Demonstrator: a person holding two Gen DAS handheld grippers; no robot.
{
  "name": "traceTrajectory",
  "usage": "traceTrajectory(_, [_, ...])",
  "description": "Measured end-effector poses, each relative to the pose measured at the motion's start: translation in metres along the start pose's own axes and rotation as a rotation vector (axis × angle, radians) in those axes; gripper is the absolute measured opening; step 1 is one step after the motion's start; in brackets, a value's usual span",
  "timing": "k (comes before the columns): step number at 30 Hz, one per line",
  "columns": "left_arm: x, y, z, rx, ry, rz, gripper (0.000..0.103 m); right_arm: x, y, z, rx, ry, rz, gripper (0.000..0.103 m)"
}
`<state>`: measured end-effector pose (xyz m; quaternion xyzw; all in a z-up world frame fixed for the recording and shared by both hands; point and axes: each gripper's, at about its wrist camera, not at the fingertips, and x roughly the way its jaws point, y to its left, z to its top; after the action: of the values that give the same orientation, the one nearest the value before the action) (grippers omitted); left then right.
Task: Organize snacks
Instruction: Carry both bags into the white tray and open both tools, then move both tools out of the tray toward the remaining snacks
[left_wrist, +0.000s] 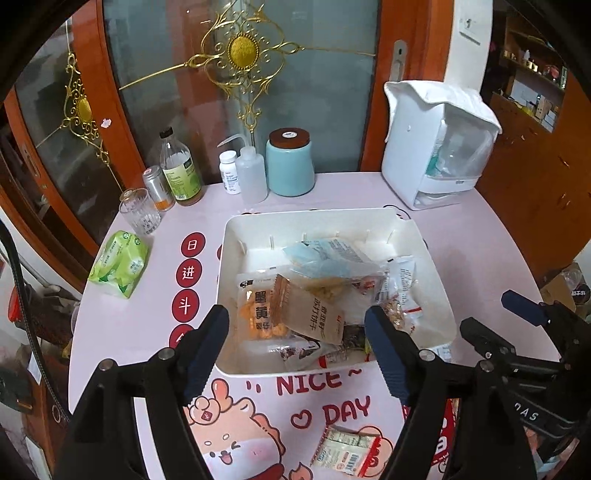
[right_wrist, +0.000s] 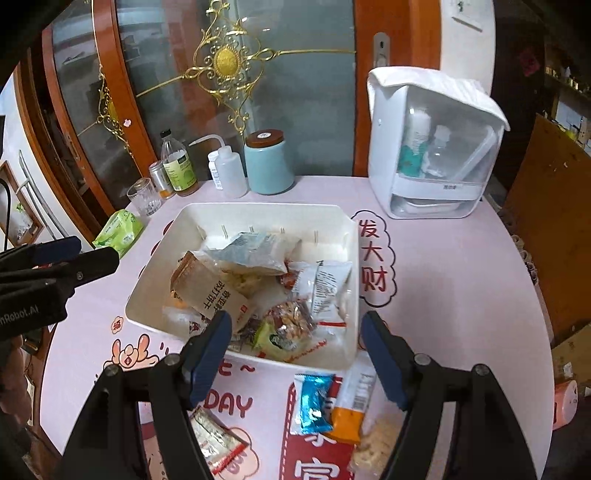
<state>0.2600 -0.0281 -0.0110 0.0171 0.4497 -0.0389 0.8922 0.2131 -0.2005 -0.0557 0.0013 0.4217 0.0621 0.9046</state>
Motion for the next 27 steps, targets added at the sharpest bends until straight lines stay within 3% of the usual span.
traceTrajectory(13, [-0.035,-0.027,-0.035,0.052,-0.016,0.000,0.077,-0.046,-0.052,-0.041,-0.013,-0.020,-0.062,0.073])
traceTrajectory(27, [-0.009,-0.047,-0.096,0.098,0.101,-0.032,0.079,-0.023,-0.111,-0.104,0.139,0.121,-0.068,0.073])
